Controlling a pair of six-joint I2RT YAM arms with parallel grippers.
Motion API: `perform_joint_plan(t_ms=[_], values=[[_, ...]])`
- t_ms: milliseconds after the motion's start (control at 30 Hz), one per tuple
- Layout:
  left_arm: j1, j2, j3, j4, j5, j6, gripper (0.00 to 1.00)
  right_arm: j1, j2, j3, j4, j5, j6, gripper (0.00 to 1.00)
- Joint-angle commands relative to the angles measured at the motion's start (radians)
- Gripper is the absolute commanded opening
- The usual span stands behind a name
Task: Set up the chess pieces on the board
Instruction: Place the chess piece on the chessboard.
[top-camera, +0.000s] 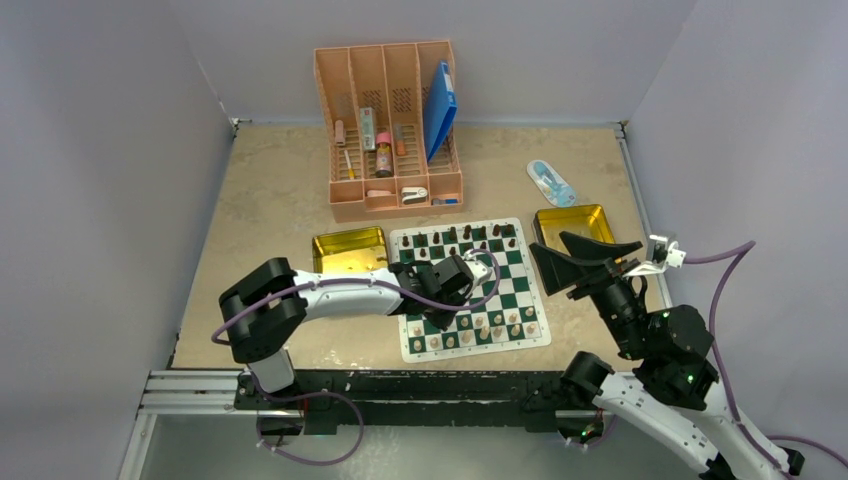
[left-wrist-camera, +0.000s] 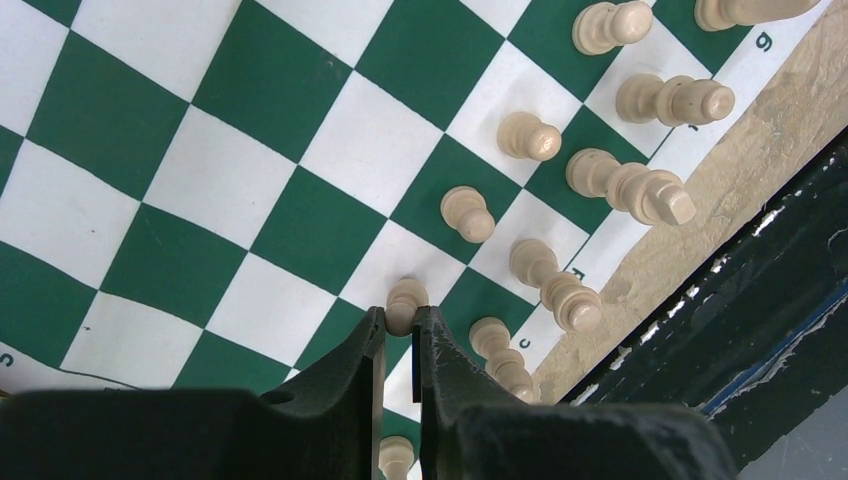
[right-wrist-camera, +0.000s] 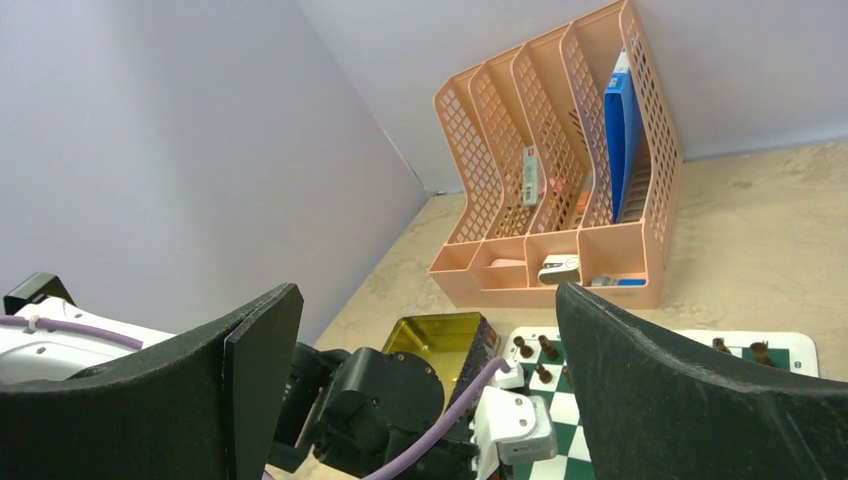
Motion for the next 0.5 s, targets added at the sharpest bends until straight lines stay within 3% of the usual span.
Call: perform_joint_plan(t_ms=[0, 267, 467], values=[[-0.006, 0.008, -0.004, 0.051, 0.004, 0.003, 0.00, 0.003, -0.006, 0.021, 0.042, 0.017, 0.007, 0.99], [-0.009, 0.026, -0.003, 0.051, 0.007, -0.005, 0.02, 0.003, -0.022, 0.028, 0.015, 0.022, 0.007, 0.99], [-0.018, 0.029, 0.019, 0.004, 0.007, -0.010, 0.14, 0.003, -0.015, 0.031, 0.019, 0.015, 0.007, 0.99]])
